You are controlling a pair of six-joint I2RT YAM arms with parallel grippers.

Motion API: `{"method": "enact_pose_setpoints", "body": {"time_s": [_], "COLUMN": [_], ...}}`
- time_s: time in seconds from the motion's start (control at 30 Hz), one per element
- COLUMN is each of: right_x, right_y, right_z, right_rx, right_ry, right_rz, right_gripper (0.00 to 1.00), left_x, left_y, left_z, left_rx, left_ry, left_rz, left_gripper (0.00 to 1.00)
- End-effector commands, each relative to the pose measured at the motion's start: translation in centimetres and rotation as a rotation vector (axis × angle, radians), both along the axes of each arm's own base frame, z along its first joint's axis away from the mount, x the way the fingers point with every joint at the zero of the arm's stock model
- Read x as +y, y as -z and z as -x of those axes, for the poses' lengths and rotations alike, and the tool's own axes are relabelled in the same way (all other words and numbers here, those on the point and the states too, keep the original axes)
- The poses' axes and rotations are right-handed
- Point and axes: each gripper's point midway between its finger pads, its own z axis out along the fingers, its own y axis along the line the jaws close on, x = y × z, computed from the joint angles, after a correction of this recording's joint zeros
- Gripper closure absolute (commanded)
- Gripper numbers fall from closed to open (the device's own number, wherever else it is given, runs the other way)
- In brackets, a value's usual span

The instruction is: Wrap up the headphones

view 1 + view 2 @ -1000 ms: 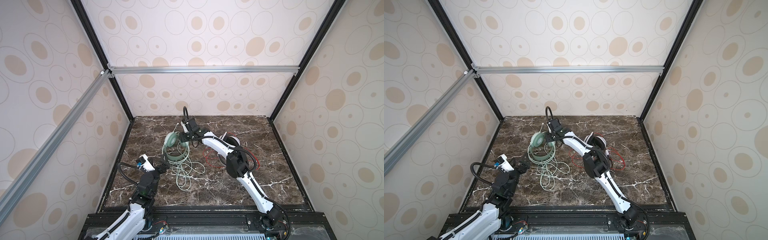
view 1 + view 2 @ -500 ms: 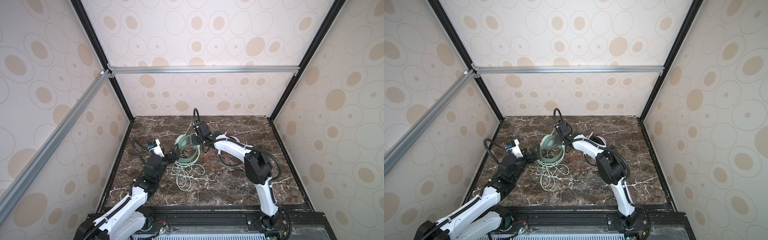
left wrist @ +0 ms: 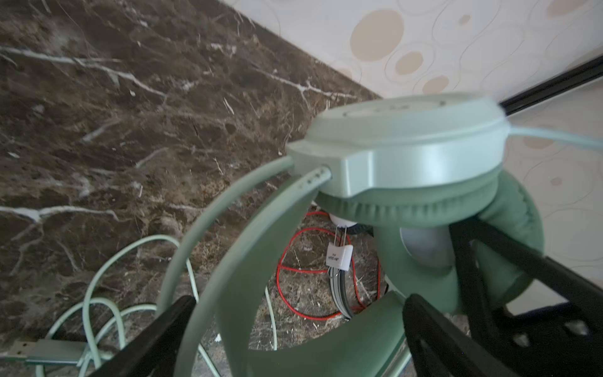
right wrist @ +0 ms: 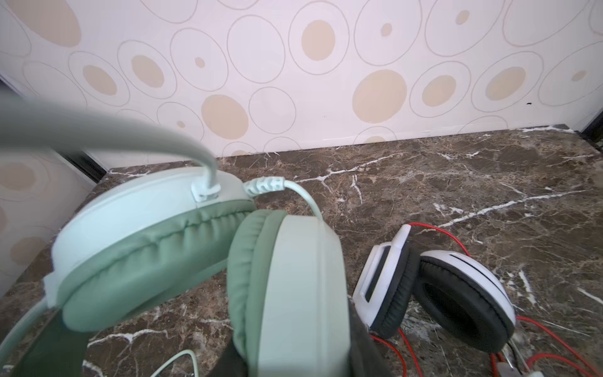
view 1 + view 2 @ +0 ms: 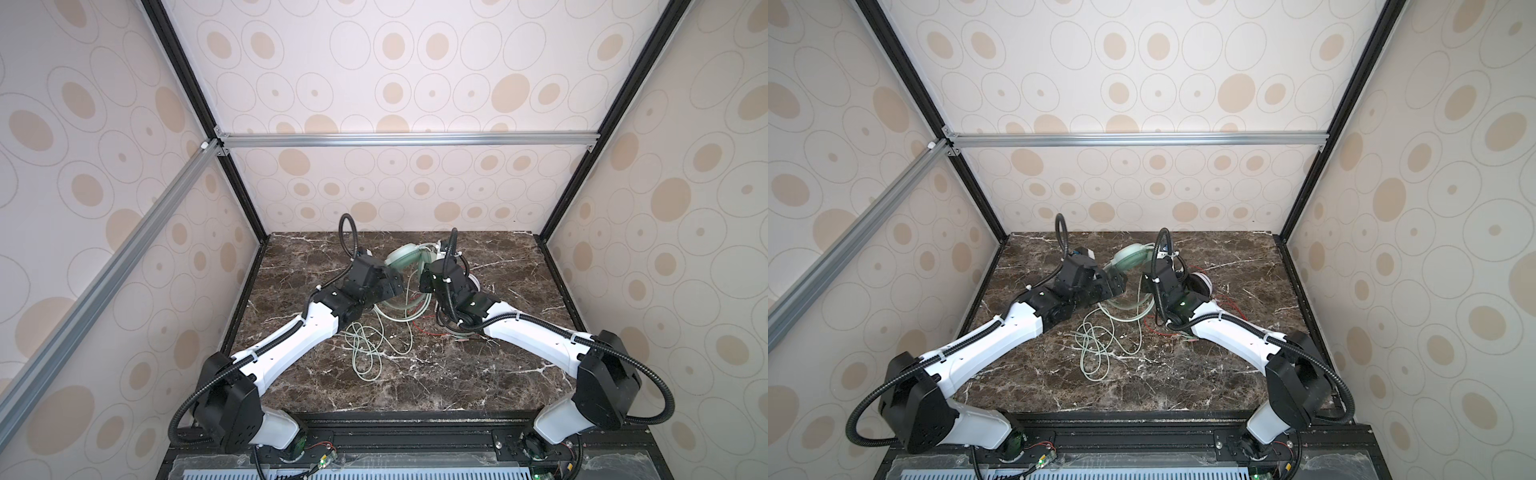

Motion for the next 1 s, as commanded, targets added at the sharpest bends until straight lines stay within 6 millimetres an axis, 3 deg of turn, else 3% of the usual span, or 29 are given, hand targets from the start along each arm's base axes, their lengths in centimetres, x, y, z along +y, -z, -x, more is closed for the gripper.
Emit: {"method": "enact_pose_setpoints", "body": {"time_s": [0.0, 0.2, 0.5, 0.67, 0.8, 0.97], "right_x": [-0.1, -0.3, -0.5, -1.0, -1.2, -1.2], "right_y": [-5.6, -7.9, -9.8, -9.9, -10.0, -10.1], "right_z": [0.3, 1.0, 1.5, 1.5, 1.6, 2.0], "right_rx": [-0.173, -0.256, -0.334, -0.351, -0.364, -0.359], "right_ry": [0.053, 0.09, 0.127, 0.167, 0.172, 0.16], "right_rz": [-0.138, -0.114, -0.068, 0.015, 0.025, 0.002], "right_gripper": [0.92, 0.92, 0.93, 0.93, 0.93, 0.93], "left_x": [-0.1, 0.4, 0.6, 0.7, 0.4, 1.4], "left_y": [-0.5, 1.7, 2.4, -0.3, -4.3, -5.1], "left_z": [0.8, 1.7, 1.7, 1.4, 1.4, 2.0], "left_rx": [0.08, 0.204, 0.199, 0.091, -0.093, -0.18], "left_ry": [-0.05, -0.098, -0.119, -0.096, -0.018, -0.013], "left_rz": [0.024, -0.04, -0.035, 0.013, 0.109, 0.269], "left_gripper": [0.02, 0.02, 0.02, 0.02, 0.02, 0.02]}}
